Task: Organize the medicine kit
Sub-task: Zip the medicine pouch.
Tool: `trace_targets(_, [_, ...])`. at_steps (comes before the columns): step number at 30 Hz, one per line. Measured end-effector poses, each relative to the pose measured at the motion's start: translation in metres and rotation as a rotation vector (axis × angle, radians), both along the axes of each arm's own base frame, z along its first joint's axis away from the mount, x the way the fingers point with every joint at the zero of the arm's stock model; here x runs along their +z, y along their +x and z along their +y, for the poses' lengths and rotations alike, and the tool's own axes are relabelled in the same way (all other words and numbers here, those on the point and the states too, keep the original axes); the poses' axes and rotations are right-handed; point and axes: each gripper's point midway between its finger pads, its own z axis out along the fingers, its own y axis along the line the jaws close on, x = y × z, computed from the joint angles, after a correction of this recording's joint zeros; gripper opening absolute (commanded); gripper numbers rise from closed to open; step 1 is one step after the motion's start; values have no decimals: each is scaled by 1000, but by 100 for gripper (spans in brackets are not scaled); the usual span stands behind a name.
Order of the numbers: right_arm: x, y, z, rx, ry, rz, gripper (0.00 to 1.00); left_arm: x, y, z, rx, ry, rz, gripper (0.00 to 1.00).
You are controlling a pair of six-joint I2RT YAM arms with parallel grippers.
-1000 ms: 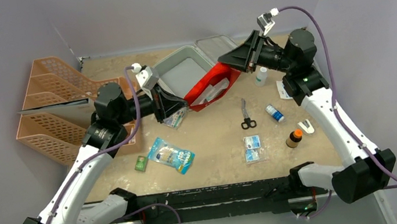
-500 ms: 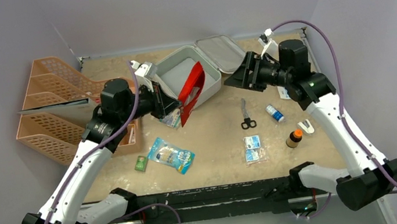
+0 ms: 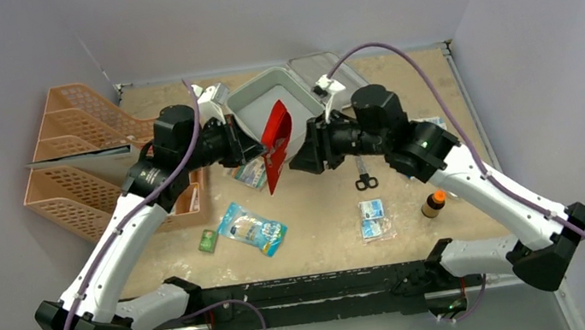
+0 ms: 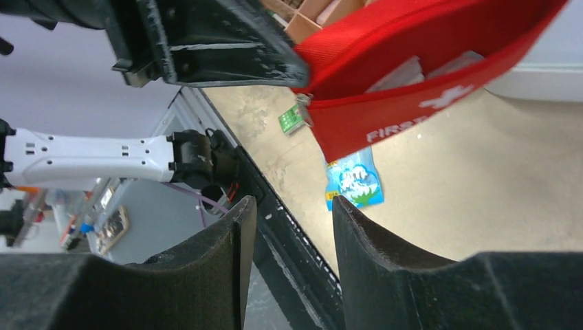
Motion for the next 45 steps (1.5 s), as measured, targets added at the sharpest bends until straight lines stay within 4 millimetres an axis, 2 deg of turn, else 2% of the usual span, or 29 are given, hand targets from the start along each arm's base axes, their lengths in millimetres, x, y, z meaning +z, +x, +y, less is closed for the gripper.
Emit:
trace_targets(4, [-3, -6, 25, 59, -15, -71, 52, -2, 2, -1, 21, -8, 42, 0])
trace_targets(8, [-10, -2, 42, 66, -41, -124, 54, -7, 3, -3, 38, -16, 98, 0])
trace_targets(12, [-21, 5, 53, 46, -83, -159, 54, -11, 4, -5, 53, -26, 148, 0])
trace_targets(18, [-49, 13, 63, 24, -181, -169, 50, -15, 2, -5, 64, -30, 191, 0])
trace_targets(20, [-56, 15, 65, 17, -206, -171, 47, -15, 2, -5, 67, -32, 195, 0])
trace_targets(25, [-62, 21, 65, -31, -273, -206, 25, -16, 1, -5, 67, -30, 201, 0])
trace_targets(28, [-62, 25, 60, -60, -295, -222, 17, -17, 0, -4, 69, -22, 207, 0])
trace_targets(32, [-64, 22, 60, -49, -301, -216, 15, -20, -1, -2, 57, 6, 208, 0])
trace_targets(37, [-66, 12, 63, 4, -295, -186, 24, -23, -6, -3, 0, 57, 214, 0])
trace_targets(41, [-70, 7, 61, 25, -307, -168, 24, -25, -7, -4, -42, 86, 216, 0])
trace_targets(43, [-72, 6, 60, 30, -314, -166, 21, -29, -9, -5, -61, 96, 221, 0])
trace_targets(45, [-72, 5, 60, 35, -317, -166, 11, -32, -10, -5, -73, 104, 230, 0])
